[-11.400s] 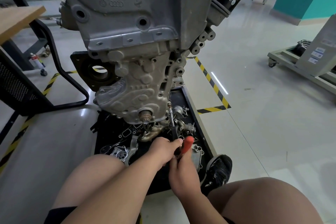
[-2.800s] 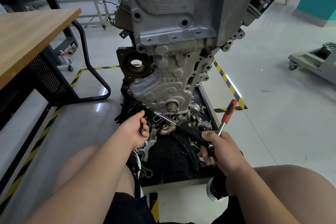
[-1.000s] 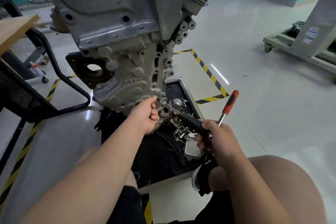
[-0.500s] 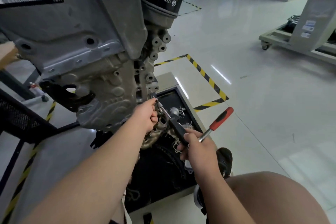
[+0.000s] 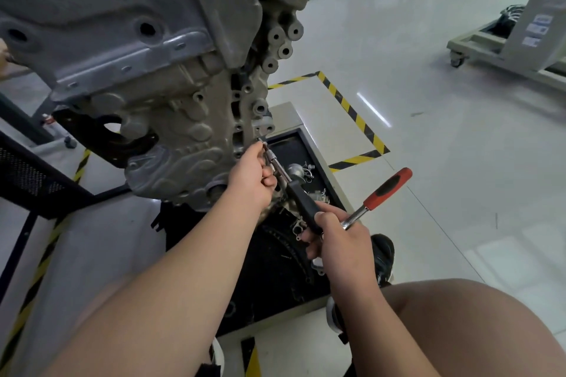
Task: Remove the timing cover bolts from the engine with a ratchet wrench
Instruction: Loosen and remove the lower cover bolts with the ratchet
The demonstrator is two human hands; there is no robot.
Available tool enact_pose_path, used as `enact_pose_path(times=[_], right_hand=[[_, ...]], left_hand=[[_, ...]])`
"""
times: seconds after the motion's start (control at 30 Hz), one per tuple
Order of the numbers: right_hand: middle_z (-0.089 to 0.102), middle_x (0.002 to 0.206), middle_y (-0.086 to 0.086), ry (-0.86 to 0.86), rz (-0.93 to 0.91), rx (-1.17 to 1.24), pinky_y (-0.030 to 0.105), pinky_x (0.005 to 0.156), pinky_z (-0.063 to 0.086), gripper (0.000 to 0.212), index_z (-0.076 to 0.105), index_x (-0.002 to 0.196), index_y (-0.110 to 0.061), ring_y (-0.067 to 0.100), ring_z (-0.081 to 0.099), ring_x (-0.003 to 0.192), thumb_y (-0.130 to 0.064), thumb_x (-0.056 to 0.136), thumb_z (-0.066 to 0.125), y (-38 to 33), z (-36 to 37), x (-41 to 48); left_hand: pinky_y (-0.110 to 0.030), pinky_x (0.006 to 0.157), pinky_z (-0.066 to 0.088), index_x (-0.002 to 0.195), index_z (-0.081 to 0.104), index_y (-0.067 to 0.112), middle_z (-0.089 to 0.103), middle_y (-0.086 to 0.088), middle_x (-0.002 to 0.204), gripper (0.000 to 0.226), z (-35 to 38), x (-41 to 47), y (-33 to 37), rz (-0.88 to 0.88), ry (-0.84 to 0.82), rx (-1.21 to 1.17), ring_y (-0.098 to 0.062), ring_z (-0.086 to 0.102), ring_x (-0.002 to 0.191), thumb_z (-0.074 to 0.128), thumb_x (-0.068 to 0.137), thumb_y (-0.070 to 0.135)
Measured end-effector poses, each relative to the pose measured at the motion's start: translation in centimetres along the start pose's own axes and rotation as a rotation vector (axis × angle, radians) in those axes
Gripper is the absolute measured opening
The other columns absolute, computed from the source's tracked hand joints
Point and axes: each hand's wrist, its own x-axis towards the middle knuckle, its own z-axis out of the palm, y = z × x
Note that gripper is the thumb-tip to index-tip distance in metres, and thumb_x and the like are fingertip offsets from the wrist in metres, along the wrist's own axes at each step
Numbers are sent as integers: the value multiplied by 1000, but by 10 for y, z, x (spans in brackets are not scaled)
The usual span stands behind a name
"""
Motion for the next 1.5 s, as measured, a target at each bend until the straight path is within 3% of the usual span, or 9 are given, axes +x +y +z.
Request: enact_pose_path(times=[0.57, 0.77, 0.93, 1.0, 1.1, 1.23, 1.33, 1.5], right_hand=[[60, 53, -2, -73, -66, -93, 21, 41, 41, 25, 68, 99, -33, 11, 48, 41, -14, 92, 52, 3, 14, 3], [62, 56, -9, -94, -101, -152, 22, 43, 41, 23, 61, 107, -33, 8, 48, 44, -16, 94, 53, 10, 20, 3], [61, 55, -7, -44, -73, -5, 19, 44, 43, 19, 59, 105, -30, 6, 51, 46, -14, 97, 53, 17, 30, -4], [62, 58, -4, 8, -54, 46, 18, 46, 45, 16, 60, 104, -26, 5, 54, 49, -14, 97, 53, 20, 33, -5], [63, 58, 0, 23, -8, 97, 21, 46, 47, 11, 59, 103, -17, 9, 53, 45, -13, 98, 51, 19, 36, -7], [61, 59, 6, -42, 50, 180, 26, 47, 47, 17, 59, 105, -8, 14, 45, 39, -17, 100, 46, 14, 36, -8], [55, 58, 10, -93, 232, 486, 24, 44, 45, 29, 62, 98, 0, 10, 34, 34, -24, 101, 45, 9, 35, -6], [52, 58, 7, -175, 486, 895, 18, 40, 45, 34, 62, 103, 1, 6, 32, 29, -31, 99, 50, 13, 38, -5]], left_hand=[[-15, 28, 16, 70, 49, 21, 31, 12, 34, 31, 8, -5, 5, -45, 28, -25, -3, 24, 25, 51, 99, 29], [-14, 29, 18, 75, 58, 21, 35, 12, 37, 23, 1, -5, 4, 5, 54, 73, -2, 26, 28, 57, 96, 31], [-14, 32, 19, 94, 58, 19, 38, 8, 52, 4, -16, -10, 6, 84, -87, 283, -4, 29, 33, 58, 96, 23], [-14, 33, 18, 100, 60, 16, 37, 6, 57, 7, -22, -18, 6, 85, -144, 448, -4, 29, 33, 58, 96, 22], [-15, 35, 16, 95, 66, 15, 36, 6, 57, 19, -34, -34, -2, 38, -235, 695, -4, 28, 35, 56, 96, 32], [-15, 34, 17, 90, 62, 14, 35, 7, 50, 23, -42, -51, -5, 16, -320, 744, -6, 25, 36, 55, 97, 35], [-13, 34, 16, 73, 53, 17, 38, 6, 48, 30, -49, -61, -2, -23, -388, 797, -6, 25, 35, 54, 97, 33], [-12, 36, 22, 72, 56, 21, 54, 12, 52, 30, -62, -70, -19, 3, -417, 905, -3, 43, 36, 54, 97, 39]])
